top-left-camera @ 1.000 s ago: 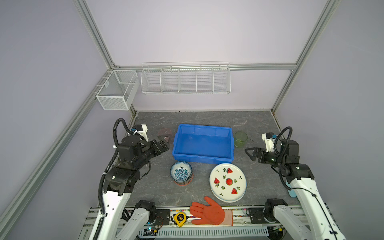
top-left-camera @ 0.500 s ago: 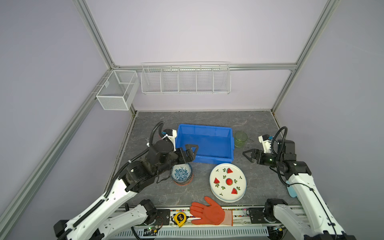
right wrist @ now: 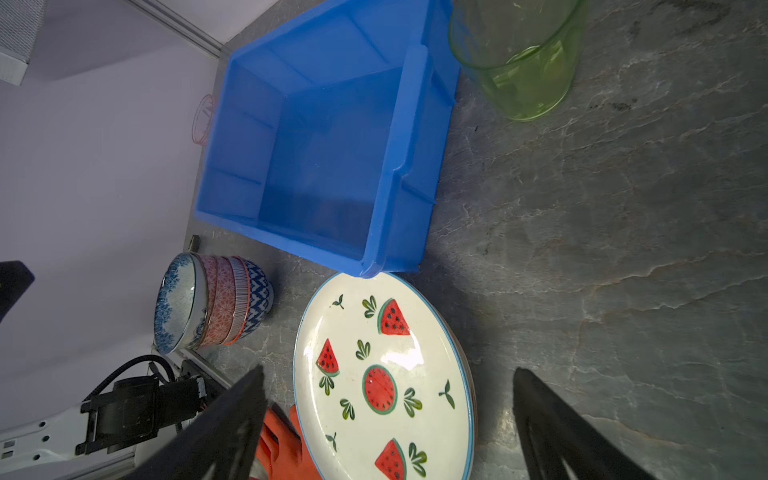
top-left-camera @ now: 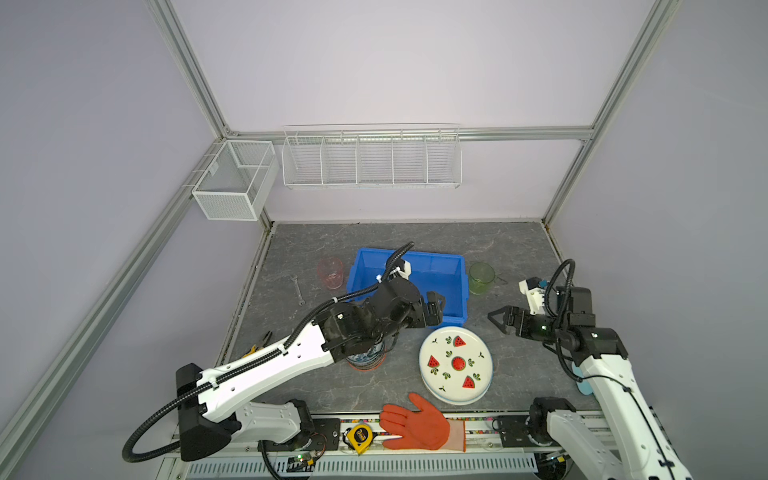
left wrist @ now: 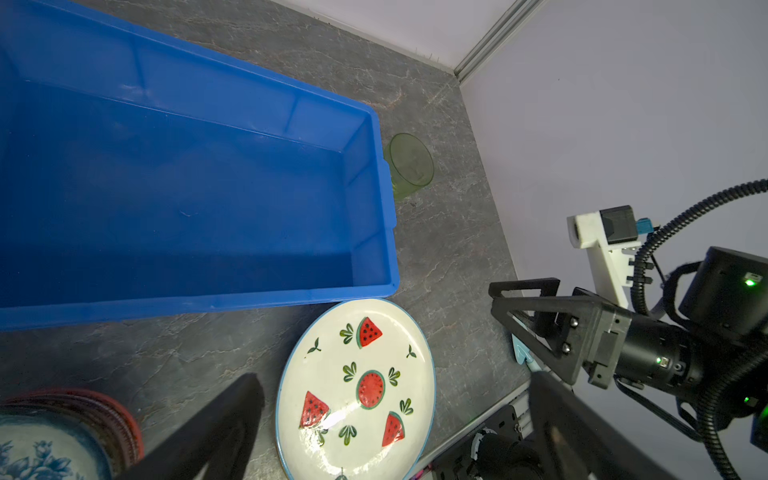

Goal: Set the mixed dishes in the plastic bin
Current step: 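Reach the left gripper across toward the watermelon plate while the right gripper approaches its rim, then close both grippers on opposite rims of the watermelon plate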

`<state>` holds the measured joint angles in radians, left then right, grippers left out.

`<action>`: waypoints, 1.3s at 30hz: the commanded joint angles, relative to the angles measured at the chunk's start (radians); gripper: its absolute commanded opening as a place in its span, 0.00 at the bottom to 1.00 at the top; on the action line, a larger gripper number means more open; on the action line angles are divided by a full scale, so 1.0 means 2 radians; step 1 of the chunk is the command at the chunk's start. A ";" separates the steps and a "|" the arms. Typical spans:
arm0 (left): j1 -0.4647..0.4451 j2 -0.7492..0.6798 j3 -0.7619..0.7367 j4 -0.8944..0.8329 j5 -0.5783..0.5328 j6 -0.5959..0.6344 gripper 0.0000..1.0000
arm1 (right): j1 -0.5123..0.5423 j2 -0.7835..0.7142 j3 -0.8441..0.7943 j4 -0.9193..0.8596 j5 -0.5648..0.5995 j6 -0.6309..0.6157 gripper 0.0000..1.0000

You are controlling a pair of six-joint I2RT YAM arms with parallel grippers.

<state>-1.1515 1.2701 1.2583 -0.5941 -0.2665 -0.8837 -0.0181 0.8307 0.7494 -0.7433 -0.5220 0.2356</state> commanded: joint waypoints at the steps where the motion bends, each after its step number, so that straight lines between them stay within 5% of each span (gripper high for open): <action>1: -0.012 0.012 0.003 -0.004 -0.022 -0.033 0.99 | 0.001 0.003 -0.005 -0.020 0.012 0.014 0.94; 20: -0.009 0.033 -0.046 -0.008 0.016 -0.079 1.00 | 0.087 -0.012 -0.027 -0.073 0.097 0.138 0.96; 30: 0.018 0.032 -0.071 -0.013 0.087 -0.074 0.99 | 0.104 -0.045 -0.054 -0.080 0.131 0.162 0.97; 39: 0.019 0.100 -0.072 -0.003 0.172 -0.083 0.99 | 0.124 -0.023 -0.068 -0.047 0.112 0.157 0.97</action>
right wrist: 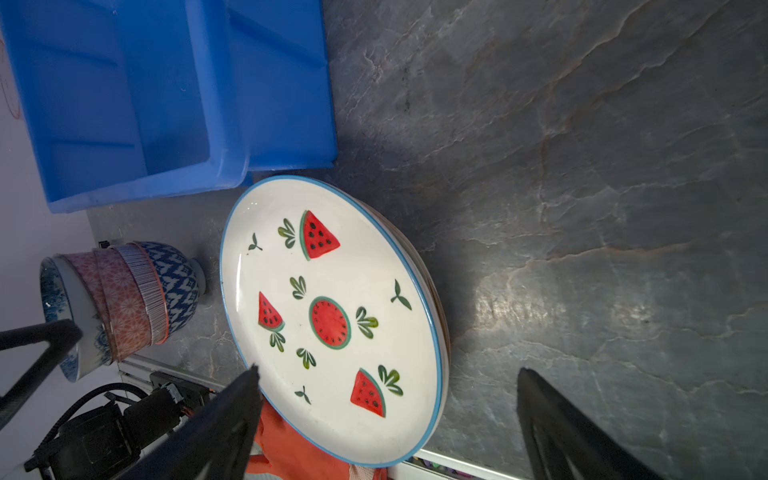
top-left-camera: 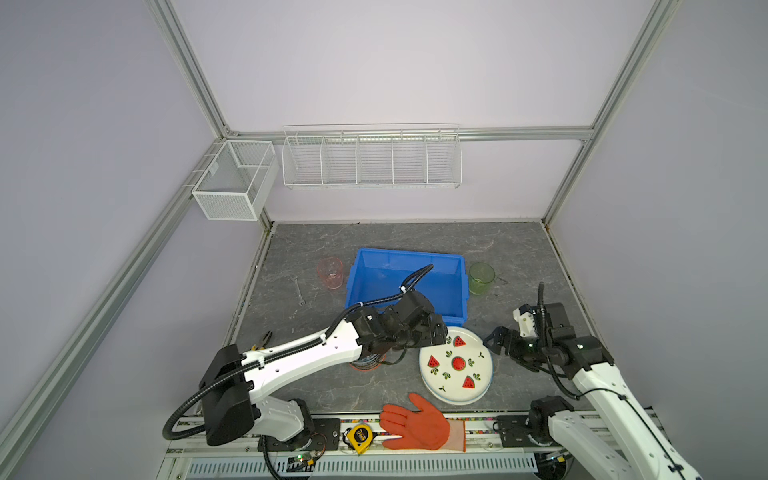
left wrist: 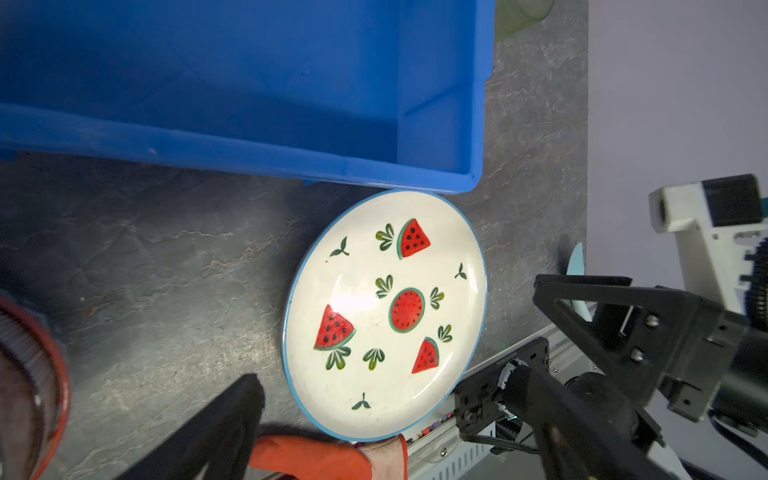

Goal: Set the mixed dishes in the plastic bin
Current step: 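Close both grippers on opposite rims of the watermelon plate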

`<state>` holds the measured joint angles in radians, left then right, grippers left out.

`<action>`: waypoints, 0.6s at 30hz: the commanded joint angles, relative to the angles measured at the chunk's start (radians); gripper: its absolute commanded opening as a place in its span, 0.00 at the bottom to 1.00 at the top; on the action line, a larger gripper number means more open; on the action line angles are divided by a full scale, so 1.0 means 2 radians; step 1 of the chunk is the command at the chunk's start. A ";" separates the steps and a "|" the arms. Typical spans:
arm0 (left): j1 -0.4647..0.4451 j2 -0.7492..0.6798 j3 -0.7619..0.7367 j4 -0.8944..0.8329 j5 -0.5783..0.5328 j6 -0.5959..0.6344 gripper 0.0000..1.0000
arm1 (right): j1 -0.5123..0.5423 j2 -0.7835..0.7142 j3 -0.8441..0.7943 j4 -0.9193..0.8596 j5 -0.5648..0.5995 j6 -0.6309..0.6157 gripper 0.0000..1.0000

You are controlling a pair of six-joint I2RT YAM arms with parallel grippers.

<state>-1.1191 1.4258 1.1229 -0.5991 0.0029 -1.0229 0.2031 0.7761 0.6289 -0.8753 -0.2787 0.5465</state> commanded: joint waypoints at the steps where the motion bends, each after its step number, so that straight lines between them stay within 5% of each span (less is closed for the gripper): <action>1: 0.003 0.031 -0.005 0.004 0.043 -0.017 0.99 | 0.014 0.008 -0.009 0.020 -0.013 0.000 0.97; 18: 0.003 0.103 0.040 -0.041 0.052 0.013 0.99 | 0.050 0.023 -0.054 0.063 -0.017 0.001 0.99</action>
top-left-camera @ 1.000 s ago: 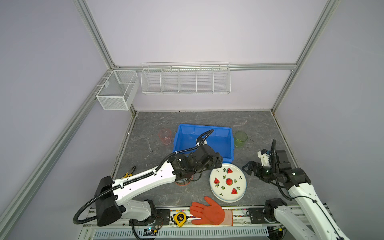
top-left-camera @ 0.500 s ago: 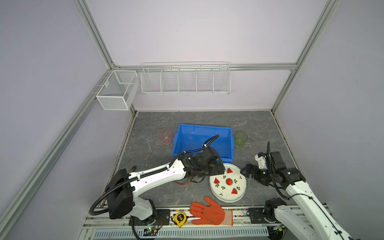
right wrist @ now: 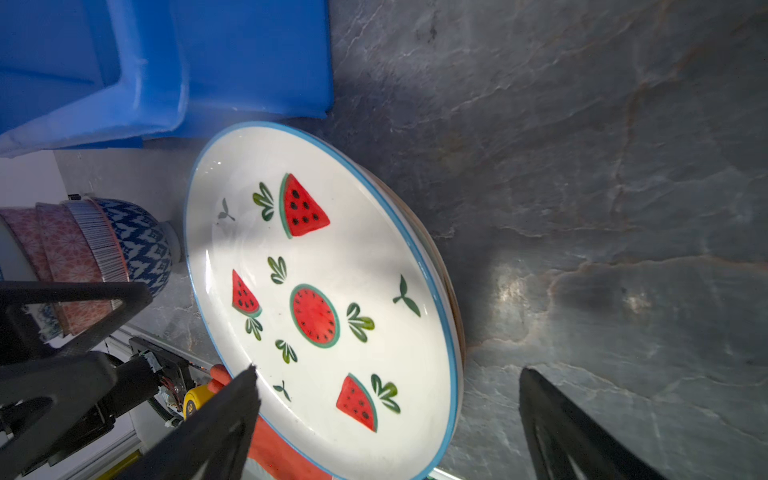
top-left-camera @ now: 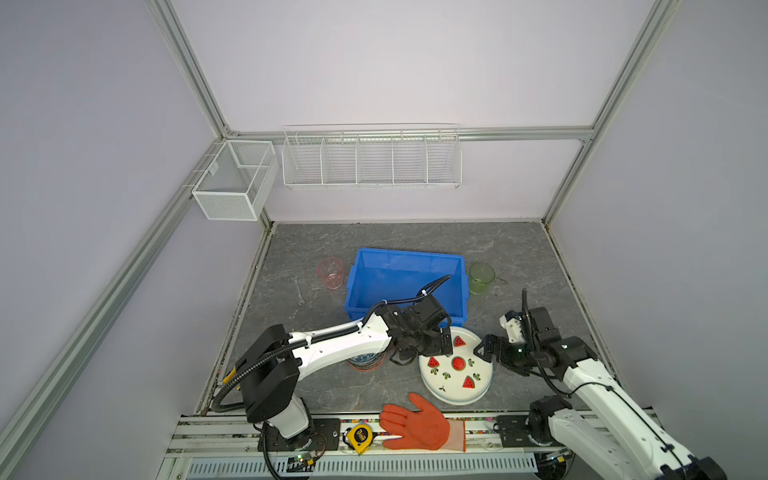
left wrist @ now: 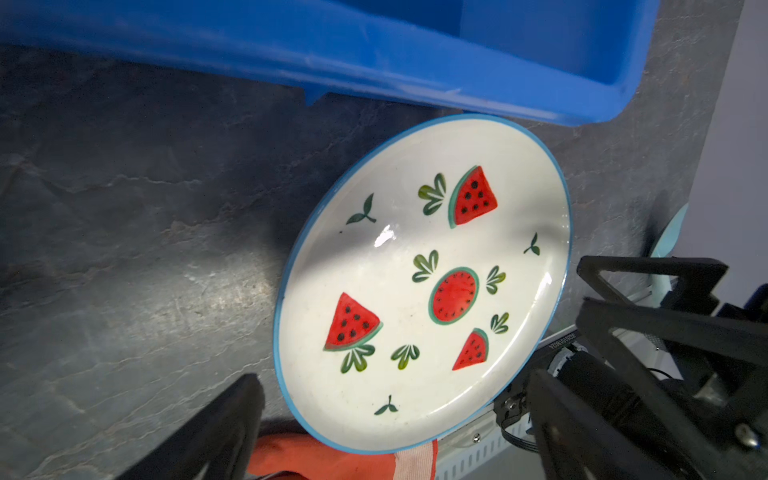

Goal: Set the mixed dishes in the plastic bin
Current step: 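Close both grippers on opposite rims of the watermelon plate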

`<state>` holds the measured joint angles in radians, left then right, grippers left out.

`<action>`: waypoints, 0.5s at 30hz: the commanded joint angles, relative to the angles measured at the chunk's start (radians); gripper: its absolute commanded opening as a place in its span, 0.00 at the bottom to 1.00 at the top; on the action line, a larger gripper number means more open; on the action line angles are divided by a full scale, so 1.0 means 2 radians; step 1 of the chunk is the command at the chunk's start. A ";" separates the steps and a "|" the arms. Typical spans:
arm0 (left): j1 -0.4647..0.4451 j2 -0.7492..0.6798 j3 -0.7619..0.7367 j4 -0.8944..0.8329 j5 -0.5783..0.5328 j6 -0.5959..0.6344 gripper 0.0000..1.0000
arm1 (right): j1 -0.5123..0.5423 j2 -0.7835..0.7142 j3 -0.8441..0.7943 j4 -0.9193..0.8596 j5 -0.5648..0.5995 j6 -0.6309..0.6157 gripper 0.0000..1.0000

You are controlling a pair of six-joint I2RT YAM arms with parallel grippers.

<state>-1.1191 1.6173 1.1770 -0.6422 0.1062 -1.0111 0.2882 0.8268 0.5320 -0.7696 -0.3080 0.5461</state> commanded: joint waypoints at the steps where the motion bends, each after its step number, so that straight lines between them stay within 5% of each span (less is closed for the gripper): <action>1: 0.003 0.007 0.010 -0.017 0.000 0.006 0.99 | 0.008 -0.002 -0.005 0.011 -0.001 0.001 0.99; 15: 0.002 0.023 -0.006 0.015 0.012 -0.014 0.99 | 0.020 -0.001 -0.007 0.014 -0.002 0.001 1.00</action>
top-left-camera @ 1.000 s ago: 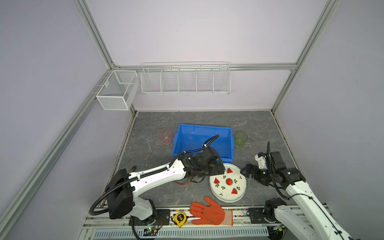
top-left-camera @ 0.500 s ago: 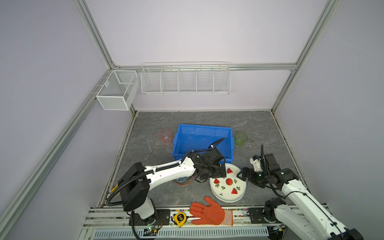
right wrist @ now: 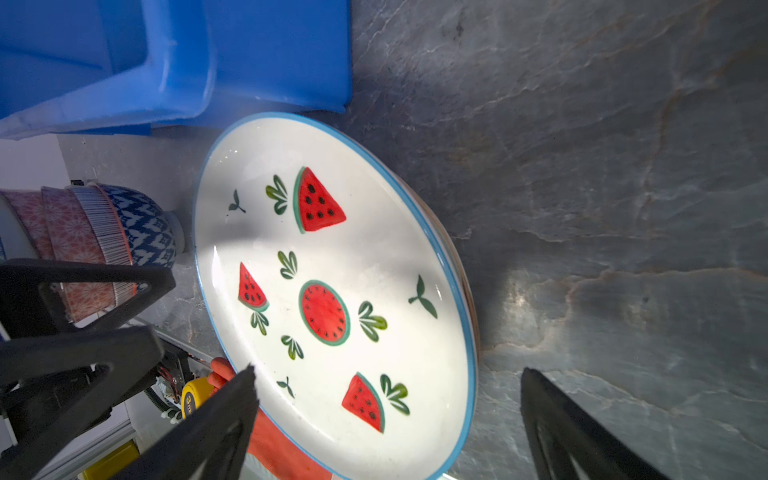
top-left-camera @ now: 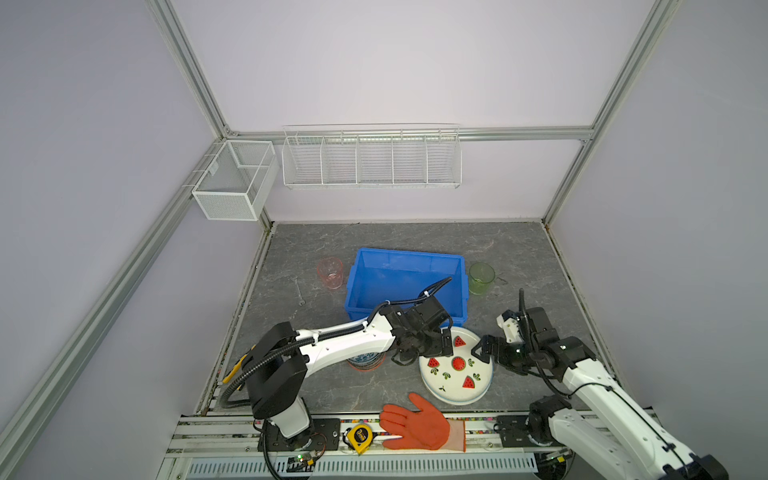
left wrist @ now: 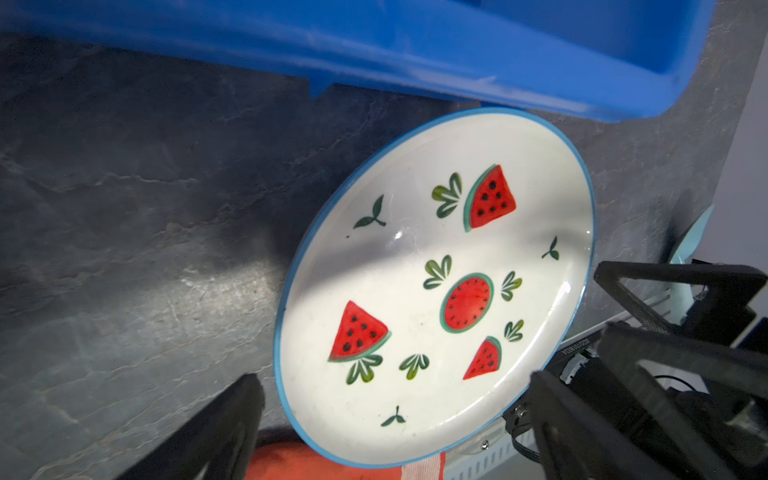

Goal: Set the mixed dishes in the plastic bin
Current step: 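Close both grippers on opposite rims of the watermelon plate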

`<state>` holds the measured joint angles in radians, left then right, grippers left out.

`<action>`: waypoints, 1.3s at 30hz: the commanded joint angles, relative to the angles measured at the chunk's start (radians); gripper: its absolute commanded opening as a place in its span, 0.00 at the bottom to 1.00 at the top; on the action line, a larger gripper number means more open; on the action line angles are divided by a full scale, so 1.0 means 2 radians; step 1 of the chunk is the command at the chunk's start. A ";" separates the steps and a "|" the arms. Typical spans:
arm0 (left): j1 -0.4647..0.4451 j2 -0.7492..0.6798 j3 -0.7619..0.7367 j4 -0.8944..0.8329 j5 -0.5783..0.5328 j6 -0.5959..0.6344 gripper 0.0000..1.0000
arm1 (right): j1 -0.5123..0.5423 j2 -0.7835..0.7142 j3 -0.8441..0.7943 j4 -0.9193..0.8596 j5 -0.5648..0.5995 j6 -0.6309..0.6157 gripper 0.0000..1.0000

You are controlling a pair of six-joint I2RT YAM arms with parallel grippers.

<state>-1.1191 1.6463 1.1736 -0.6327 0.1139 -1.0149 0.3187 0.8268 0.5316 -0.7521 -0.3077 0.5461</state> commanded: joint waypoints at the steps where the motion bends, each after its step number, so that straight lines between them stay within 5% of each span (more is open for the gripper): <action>1: 0.002 0.010 -0.005 0.012 0.009 -0.012 0.99 | 0.005 0.000 -0.007 0.005 -0.002 0.001 1.00; 16: 0.001 0.018 -0.011 -0.001 -0.006 -0.001 0.99 | 0.010 0.007 -0.008 0.009 0.000 0.002 1.00; 39: -0.003 0.041 0.002 0.058 0.061 -0.024 0.99 | 0.015 0.008 -0.008 0.009 -0.006 0.004 1.00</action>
<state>-1.1194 1.7164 1.1538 -0.5537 0.2089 -1.0389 0.3428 0.8387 0.5301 -0.7418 -0.3080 0.5465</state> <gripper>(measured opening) 0.993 0.998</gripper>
